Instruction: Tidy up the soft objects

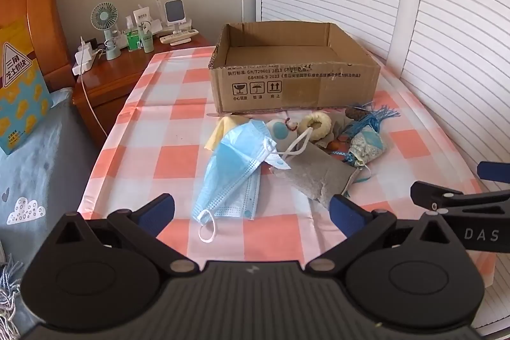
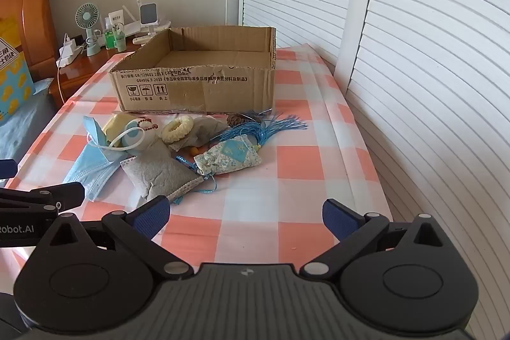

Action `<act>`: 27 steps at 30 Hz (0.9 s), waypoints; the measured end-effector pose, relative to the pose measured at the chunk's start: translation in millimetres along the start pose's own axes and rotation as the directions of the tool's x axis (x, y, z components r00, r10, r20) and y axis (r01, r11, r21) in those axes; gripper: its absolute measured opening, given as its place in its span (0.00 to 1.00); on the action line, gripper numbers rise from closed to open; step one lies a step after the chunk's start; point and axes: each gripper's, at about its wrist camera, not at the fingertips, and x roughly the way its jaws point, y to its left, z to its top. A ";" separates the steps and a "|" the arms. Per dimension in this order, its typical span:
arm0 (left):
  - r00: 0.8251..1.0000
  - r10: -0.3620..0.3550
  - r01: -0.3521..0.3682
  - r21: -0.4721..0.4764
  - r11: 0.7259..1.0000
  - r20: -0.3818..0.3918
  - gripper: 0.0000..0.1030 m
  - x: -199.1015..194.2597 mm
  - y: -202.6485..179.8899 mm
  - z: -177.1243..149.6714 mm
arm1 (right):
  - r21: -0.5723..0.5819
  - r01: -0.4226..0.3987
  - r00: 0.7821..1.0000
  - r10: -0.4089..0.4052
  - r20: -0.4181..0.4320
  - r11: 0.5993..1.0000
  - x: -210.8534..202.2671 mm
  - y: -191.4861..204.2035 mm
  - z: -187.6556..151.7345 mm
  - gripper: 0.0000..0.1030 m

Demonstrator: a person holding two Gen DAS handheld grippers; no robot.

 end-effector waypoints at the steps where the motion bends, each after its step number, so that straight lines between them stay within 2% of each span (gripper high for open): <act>1: 1.000 0.002 -0.002 0.004 1.000 0.000 1.00 0.1 -0.1 0.1 | -0.001 0.001 1.000 -0.001 -0.004 1.000 0.0 0.0 0.1 1.00; 8: 1.000 0.001 -0.001 0.038 0.999 0.001 1.00 2.8 -0.8 1.3 | 0.002 -0.002 1.000 0.002 -0.002 1.000 -0.5 -0.6 -0.1 1.00; 9: 1.000 0.000 0.000 0.018 1.000 0.008 1.00 0.5 3.5 -4.0 | 0.003 -0.003 1.000 0.003 -0.003 1.000 -0.4 -0.7 -0.1 1.00; 27: 1.000 0.006 -0.006 0.016 1.000 0.004 1.00 -0.5 -2.2 0.0 | 0.001 0.000 1.000 0.000 0.001 1.000 -1.7 -0.8 -0.3 1.00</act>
